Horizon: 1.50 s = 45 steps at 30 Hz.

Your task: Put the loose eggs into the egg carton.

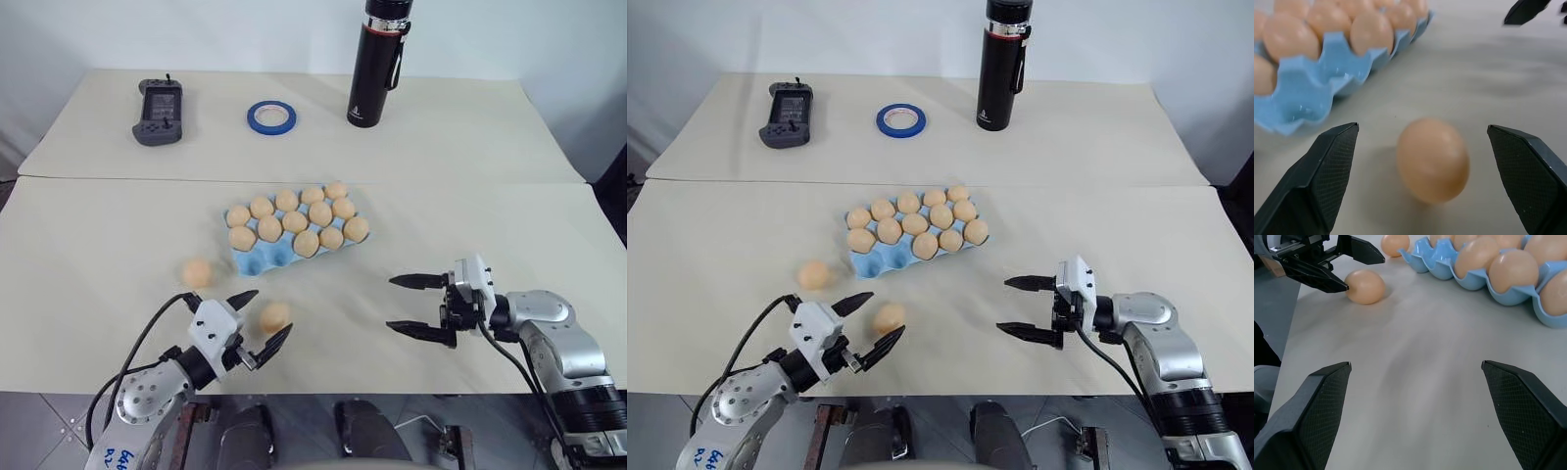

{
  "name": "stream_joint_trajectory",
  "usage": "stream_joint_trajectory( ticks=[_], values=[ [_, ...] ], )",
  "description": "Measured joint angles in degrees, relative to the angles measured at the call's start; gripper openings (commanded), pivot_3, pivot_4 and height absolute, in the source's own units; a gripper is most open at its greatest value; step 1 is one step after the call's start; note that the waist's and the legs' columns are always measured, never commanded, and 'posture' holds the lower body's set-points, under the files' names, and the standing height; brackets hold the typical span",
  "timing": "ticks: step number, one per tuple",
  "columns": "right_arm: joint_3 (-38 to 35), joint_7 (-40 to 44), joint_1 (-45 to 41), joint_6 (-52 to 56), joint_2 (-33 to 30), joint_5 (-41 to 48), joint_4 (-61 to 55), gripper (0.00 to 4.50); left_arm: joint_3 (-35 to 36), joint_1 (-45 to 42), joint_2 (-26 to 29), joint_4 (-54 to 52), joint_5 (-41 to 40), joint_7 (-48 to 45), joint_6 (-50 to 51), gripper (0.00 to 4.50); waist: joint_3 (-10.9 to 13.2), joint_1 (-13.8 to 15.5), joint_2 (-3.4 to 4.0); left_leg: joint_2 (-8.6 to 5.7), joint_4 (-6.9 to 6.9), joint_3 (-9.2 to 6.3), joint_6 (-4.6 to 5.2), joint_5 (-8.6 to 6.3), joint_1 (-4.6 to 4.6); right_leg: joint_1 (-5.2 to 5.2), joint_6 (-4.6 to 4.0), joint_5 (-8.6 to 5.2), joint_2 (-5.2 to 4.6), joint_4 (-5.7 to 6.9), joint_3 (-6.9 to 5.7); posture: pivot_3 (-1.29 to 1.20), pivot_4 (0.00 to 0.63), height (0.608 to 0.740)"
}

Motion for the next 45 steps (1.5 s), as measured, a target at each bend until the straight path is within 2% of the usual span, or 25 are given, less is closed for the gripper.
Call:
stream_joint_trajectory(
  ticks=[1,4,10,12,14,18,22,27,34,39,45],
  values=[
    [-0.02,0.00,-0.07,-0.16,0.00,-0.11,0.32,4.47,-0.71,-0.32,-0.09,0.00,0.75,0.64,0.89,4.50,0.00,0.01,0.00,0.00,0.00,0.00,0.00,0.00,0.00,0.00,0.00,0.00,0.00,0.00,0.01,0.00,0.150,0.740],
    [-0.35,0.12,0.24,-1.00,-0.06,-0.09,0.79,4.50,-3.09,-1.35,1.59,0.01,2.51,0.65,3.78,3.85,0.01,0.03,0.01,0.00,-0.01,-0.04,-0.01,0.00,0.00,0.02,0.00,0.00,0.00,-0.01,0.00,0.00,0.150,0.740],
    [-2.81,0.69,1.54,-1.34,-0.07,1.36,0.38,4.50,-2.60,-2.27,1.27,-0.08,0.96,0.14,7.11,1.94,0.01,0.04,0.02,0.00,-0.01,-0.04,0.00,0.00,0.01,0.03,0.00,0.00,-0.01,-0.01,-0.03,0.00,0.150,0.740],
    [-3.00,0.71,2.14,-1.32,-0.07,1.43,0.03,4.50,-2.07,-2.33,1.28,-0.07,0.72,0.12,7.28,1.60,0.01,0.06,0.03,0.00,0.00,-0.07,-0.01,0.01,0.00,0.03,0.00,0.00,-0.02,0.00,-0.02,0.00,0.150,0.740],
    [-3.08,0.60,2.24,-1.26,-0.07,1.42,-0.13,4.50,-1.14,-2.99,0.83,-0.01,0.56,0.51,7.46,1.51,0.02,0.08,0.04,-0.01,0.00,-0.07,0.00,0.02,0.00,0.04,0.00,0.00,-0.02,0.00,-0.03,0.00,0.150,0.740],
    [-3.21,-0.40,1.10,-0.93,-0.07,1.33,-0.36,4.50,0.23,-9.12,-1.99,0.30,0.54,2.28,5.89,1.48,0.02,0.25,0.04,-0.13,0.04,-0.07,0.09,0.09,0.00,0.08,0.03,0.02,-0.07,0.01,-0.08,0.00,0.150,0.740],
    [-3.25,-1.89,-0.60,0.22,-0.06,1.36,-1.28,4.50,1.03,-16.86,-7.82,2.29,-1.15,4.55,4.85,1.48,0.02,0.65,0.05,-0.21,0.08,-0.07,0.16,0.13,0.00,0.12,0.23,0.12,-0.09,0.00,-0.06,0.00,0.150,0.740],
    [-3.45,-3.58,-1.23,1.53,-0.06,1.41,-1.84,4.50,1.01,-22.94,-10.99,5.90,-0.31,8.27,6.06,1.48,0.02,1.39,0.06,-0.20,0.06,-0.07,0.11,0.15,-0.01,0.04,0.32,0.17,-0.03,0.05,-0.03,0.00,0.150,0.740],
    [-4.65,-5.30,-1.40,2.85,-0.04,2.12,-2.57,4.50,-0.67,-27.30,-12.00,15.17,2.48,9.54,4.28,1.48,0.02,1.59,0.06,-0.21,0.11,-0.06,0.11,0.15,-0.06,0.02,0.40,0.21,-0.01,0.06,-0.03,0.00,0.150,0.740],
    [-6.44,-5.94,-1.40,3.78,1.52,5.73,-4.04,4.50,-1.23,-29.21,-12.12,15.63,2.40,8.96,4.46,1.48,0.02,1.57,0.07,-0.20,0.11,-0.06,0.09,0.16,-0.06,0.01,0.42,0.22,0.01,0.10,-0.03,0.00,0.150,0.740],
    [-6.81,-6.92,-1.48,4.74,1.75,6.99,-5.70,4.50,-1.16,-29.27,-11.16,15.60,2.34,8.77,7.30,3.43,0.02,1.61,0.07,-0.20,0.11,-0.07,0.09,0.16,-0.08,0.00,0.43,0.22,0.00,0.09,-0.04,0.00,0.150,0.740]
  ],
)
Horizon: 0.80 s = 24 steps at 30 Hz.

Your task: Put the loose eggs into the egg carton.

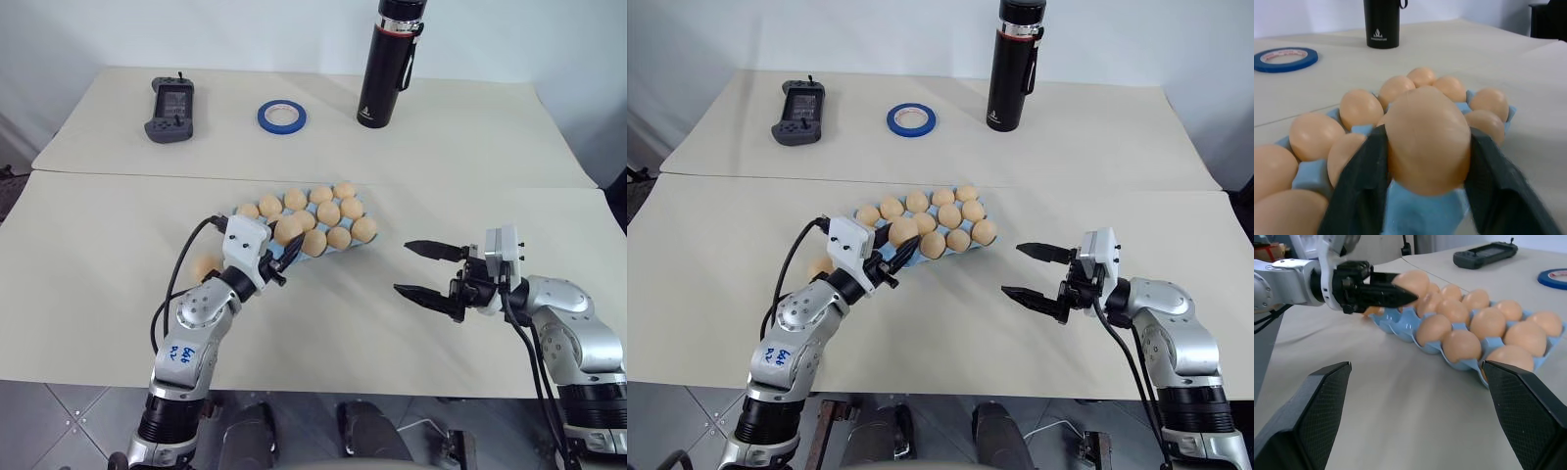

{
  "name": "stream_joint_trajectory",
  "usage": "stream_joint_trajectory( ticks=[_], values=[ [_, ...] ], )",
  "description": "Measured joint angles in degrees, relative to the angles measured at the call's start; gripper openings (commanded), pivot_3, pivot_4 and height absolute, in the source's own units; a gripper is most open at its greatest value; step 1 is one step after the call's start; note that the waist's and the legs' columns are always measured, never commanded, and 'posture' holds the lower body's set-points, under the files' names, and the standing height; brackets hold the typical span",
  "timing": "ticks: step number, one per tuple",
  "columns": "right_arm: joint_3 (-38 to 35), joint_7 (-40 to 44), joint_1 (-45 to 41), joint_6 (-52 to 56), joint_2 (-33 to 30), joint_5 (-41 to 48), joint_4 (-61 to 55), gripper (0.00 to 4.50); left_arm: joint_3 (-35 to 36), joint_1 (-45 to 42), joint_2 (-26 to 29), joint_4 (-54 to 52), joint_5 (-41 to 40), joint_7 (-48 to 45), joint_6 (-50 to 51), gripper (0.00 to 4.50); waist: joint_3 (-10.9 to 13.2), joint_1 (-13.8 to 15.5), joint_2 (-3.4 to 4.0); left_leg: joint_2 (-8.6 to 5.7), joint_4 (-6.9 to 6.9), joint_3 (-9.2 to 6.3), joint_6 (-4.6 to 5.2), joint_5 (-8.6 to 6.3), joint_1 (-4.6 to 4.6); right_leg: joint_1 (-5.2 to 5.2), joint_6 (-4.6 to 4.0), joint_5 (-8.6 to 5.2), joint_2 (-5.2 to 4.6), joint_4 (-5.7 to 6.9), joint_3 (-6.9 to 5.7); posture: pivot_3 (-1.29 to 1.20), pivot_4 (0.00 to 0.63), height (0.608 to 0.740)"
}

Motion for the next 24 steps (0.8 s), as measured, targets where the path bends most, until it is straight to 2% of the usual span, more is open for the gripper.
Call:
stream_joint_trajectory(
  ticks=[3,4,10,16,19,24],
  values=[
    [0.02,-0.60,-0.01,0.40,0.00,-0.03,-0.05,4.50,0.06,0.00,0.73,-0.05,-0.03,-0.06,1.73,4.35,0.00,0.00,0.00,0.00,0.00,0.00,0.00,0.00,0.00,-0.01,0.00,0.00,0.00,0.00,0.00,0.00,0.150,0.740],
    [0.03,-0.76,-0.05,0.40,0.00,-0.08,-0.05,4.50,0.05,0.00,0.87,-0.15,-0.05,-0.09,2.10,4.48,0.00,-0.01,0.00,0.00,0.00,0.00,0.00,0.00,0.00,-0.01,0.00,0.00,0.00,0.00,0.00,0.00,0.150,0.740],
    [0.48,-0.85,-1.31,0.41,0.00,-0.97,0.34,4.50,1.18,-0.02,3.31,-3.76,-1.18,-1.63,4.37,4.48,0.00,-0.05,0.00,0.01,-0.02,0.01,-0.01,0.00,-0.02,-0.05,0.00,0.00,0.01,0.01,0.00,0.00,0.150,0.740],
    [0.80,0.59,-2.24,0.52,-0.01,-1.17,0.91,4.50,7.93,2.37,6.96,-10.02,-6.51,-4.25,7.02,4.48,0.00,-0.11,0.01,0.03,-0.05,0.02,-0.02,0.01,-0.08,-0.12,0.00,0.00,0.01,0.00,-0.01,0.00,0.150,0.740],
    [1.00,1.71,-3.10,0.60,-0.05,-1.15,1.36,4.50,13.63,9.99,12.56,-13.92,-10.87,-9.47,7.15,4.48,0.01,-0.47,0.01,0.10,-0.10,0.08,-0.08,0.00,-0.07,-0.18,0.00,0.00,0.05,0.00,0.01,0.00,0.150,0.740],
    [2.20,2.52,-4.69,0.61,-0.02,-1.38,2.98,4.50,21.78,19.19,17.38,-13.82,-13.90,-16.46,3.25,4.48,0.03,-0.17,0.02,0.06,-0.10,0.04,-0.05,0.00,-0.15,-0.19,-0.09,-0.05,-0.05,-0.13,-0.07,0.00,0.150,0.740]
  ],
)
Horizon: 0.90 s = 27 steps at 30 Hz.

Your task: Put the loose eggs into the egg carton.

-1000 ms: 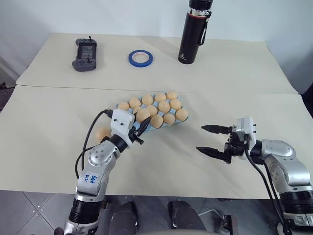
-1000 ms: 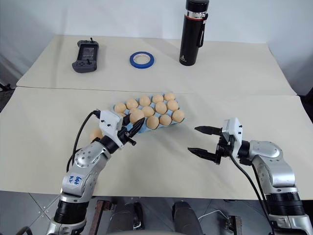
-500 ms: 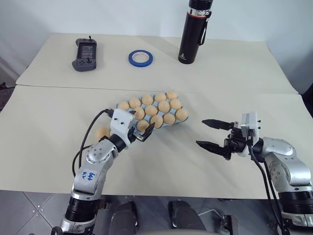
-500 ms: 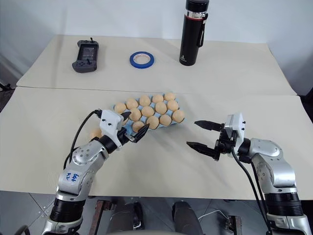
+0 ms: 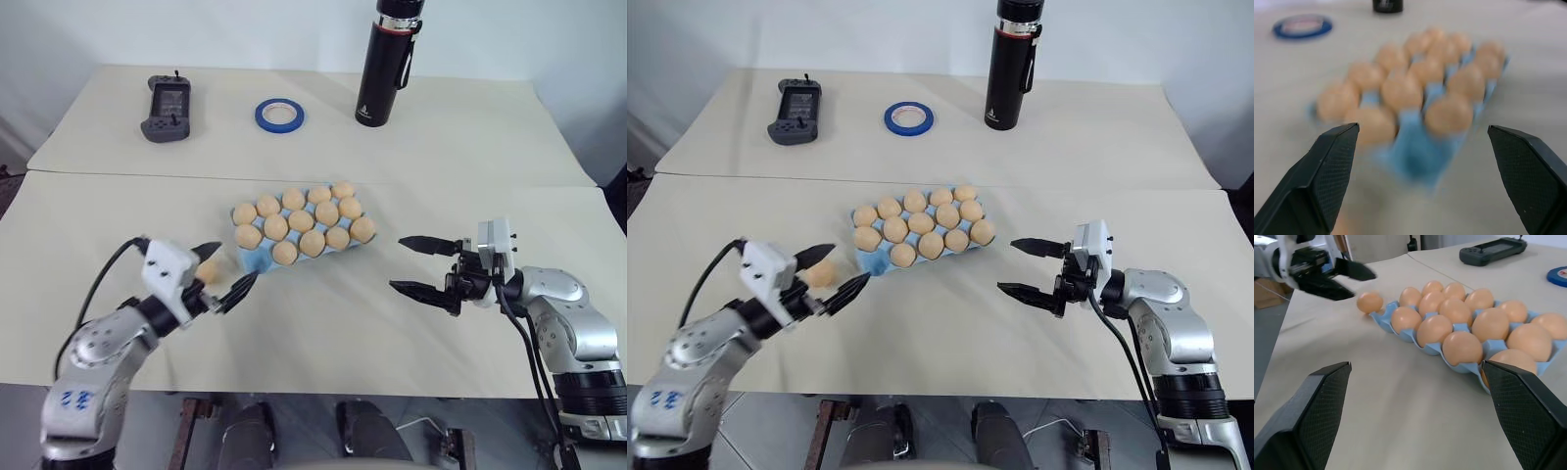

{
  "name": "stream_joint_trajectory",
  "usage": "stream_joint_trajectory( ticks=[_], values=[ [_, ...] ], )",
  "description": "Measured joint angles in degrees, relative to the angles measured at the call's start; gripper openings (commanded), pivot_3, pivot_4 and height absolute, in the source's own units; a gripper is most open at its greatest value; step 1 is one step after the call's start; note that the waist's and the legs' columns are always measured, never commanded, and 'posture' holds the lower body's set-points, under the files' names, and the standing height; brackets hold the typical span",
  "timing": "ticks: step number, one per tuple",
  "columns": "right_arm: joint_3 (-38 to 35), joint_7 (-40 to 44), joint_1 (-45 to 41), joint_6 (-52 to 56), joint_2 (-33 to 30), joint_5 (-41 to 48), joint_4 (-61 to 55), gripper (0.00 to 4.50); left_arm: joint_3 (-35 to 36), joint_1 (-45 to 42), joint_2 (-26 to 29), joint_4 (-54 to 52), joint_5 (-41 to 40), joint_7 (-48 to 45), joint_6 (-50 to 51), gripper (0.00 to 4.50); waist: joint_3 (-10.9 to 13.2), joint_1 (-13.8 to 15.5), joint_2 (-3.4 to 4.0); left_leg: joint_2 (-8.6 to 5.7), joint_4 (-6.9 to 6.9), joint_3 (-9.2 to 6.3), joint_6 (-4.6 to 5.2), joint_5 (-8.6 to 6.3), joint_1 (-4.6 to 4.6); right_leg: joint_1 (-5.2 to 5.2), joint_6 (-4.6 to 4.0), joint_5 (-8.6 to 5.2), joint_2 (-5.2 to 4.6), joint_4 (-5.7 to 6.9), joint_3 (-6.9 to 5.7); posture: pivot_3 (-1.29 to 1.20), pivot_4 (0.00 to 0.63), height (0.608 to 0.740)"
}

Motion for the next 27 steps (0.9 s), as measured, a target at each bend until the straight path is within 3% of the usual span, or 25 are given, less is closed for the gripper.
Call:
stream_joint_trajectory(
  ticks=[6,11,17,27],
  values=[
    [0.49,2.01,-1.82,-0.43,0.04,-0.99,3.53,4.50,9.55,10.98,1.89,1.11,-2.45,-5.94,-5.18,4.48,0.00,-0.32,0.00,-0.02,-0.10,0.13,0.12,-0.17,-0.03,0.07,-0.15,-0.01,-0.18,-0.34,-0.04,0.00,0.150,0.740],
    [0.79,3.54,-3.32,-1.57,0.23,-1.75,5.98,4.50,13.81,13.88,0.88,3.05,-2.51,-5.99,-8.33,4.48,0.00,-0.16,0.00,0.04,-0.14,0.06,0.05,-0.25,-0.06,0.04,-0.35,-0.11,-0.51,-0.36,-0.21,0.00,0.150,0.740],
    [0.98,4.56,-3.96,-1.96,0.69,-2.41,7.39,4.50,12.93,11.45,-1.19,3.72,-2.23,-3.00,-9.45,4.48,0.00,-0.07,0.00,-0.01,-0.10,0.13,0.10,-0.33,-0.08,0.03,-0.31,-0.10,-0.44,-0.40,-0.22,0.00,0.150,0.740],
    [2.32,4.63,-5.20,-2.71,1.63,-3.54,8.87,4.50,2.60,2.34,-4.00,13.97,4.05,3.47,-11.47,4.48,0.00,-0.19,0.00,0.08,0.01,0.23,0.11,-0.31,-0.08,-0.04,-0.04,0.05,-0.02,-0.31,-0.06,0.00,0.150,0.740]
  ],
)
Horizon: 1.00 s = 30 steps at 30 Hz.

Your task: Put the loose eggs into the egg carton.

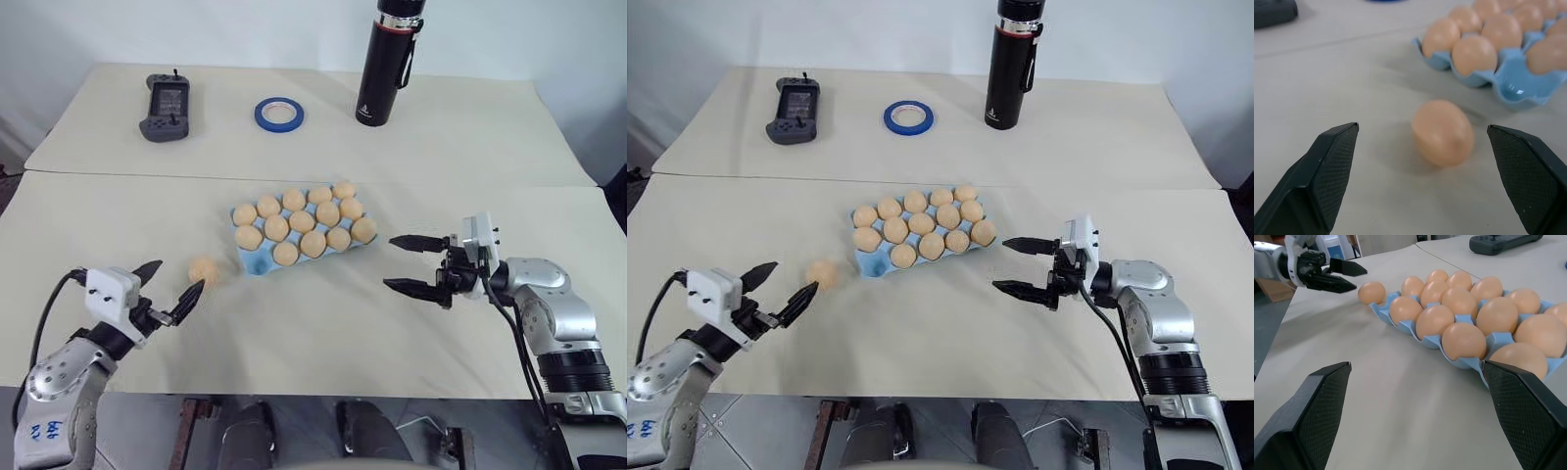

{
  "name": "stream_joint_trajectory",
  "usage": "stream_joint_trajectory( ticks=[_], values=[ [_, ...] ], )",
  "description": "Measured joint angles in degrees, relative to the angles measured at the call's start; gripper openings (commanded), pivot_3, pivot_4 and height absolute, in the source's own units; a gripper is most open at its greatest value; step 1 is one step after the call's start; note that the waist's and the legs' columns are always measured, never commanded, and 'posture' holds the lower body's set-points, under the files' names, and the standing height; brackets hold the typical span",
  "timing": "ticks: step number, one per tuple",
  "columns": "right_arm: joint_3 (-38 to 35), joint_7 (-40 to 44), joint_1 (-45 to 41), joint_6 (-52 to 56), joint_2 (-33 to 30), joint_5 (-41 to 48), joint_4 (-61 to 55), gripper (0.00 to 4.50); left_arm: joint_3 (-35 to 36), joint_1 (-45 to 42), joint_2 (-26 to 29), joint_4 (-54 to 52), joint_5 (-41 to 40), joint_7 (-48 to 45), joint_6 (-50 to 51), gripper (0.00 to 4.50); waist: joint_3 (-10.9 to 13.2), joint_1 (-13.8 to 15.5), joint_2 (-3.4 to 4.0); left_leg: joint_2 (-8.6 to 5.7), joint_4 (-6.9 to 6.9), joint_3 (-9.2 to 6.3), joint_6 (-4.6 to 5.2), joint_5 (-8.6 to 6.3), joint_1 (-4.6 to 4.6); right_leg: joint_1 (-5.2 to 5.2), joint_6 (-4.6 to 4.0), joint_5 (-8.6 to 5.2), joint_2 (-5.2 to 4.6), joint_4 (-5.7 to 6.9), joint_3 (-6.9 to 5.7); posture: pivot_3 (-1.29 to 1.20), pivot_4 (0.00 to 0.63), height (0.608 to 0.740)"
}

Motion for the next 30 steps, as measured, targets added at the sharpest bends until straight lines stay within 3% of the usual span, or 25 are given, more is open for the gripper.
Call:
stream_joint_trajectory(
  ticks=[8,12,17,19,30],
  values=[
    [0.02,-0.03,0.19,-0.03,-0.01,-0.33,0.00,4.50,-4.36,-4.28,-0.05,6.14,1.85,-0.61,-2.43,4.48,0.00,0.07,0.00,0.04,0.03,0.02,-0.05,0.03,0.00,-0.03,0.00,0.00,0.05,0.08,0.00,0.00,0.150,0.740],
    [0.02,-0.03,0.35,-0.17,-0.01,-0.89,0.13,4.50,-5.65,-5.91,0.21,9.34,2.14,-3.05,-4.68,3.60,0.00,0.11,0.00,0.05,0.04,0.07,-0.06,0.03,0.00,-0.05,0.01,0.00,0.05,0.13,-0.01,0.00,0.150,0.740],
    [0.01,-0.05,0.85,-0.49,-0.01,-1.12,0.17,4.50,-6.29,-6.81,0.21,11.44,3.09,-2.75,-6.36,2.01,0.00,0.10,0.00,0.08,0.04,0.06,-0.07,0.04,0.00,-0.07,0.02,0.01,0.07,0.15,0.00,0.00,0.150,0.740],
    [0.01,-0.07,1.16,-0.78,-0.01,-1.24,0.17,4.50,-6.31,-7.31,0.21,11.41,3.06,-2.87,-6.70,1.66,0.00,0.14,0.00,0.08,0.05,0.07,-0.07,0.04,0.00,-0.07,0.02,0.01,0.08,0.17,-0.01,0.00,0.150,0.740],
    [-0.04,-0.93,1.63,-1.27,-0.01,-1.27,-0.11,4.50,-10.60,-12.39,-0.52,4.08,-0.75,-6.11,-6.38,1.56,0.00,0.20,0.00,0.08,0.23,0.14,-0.11,0.08,0.00,-0.05,0.04,0.02,0.12,0.43,-0.02,0.00,0.150,0.740]
  ],
)
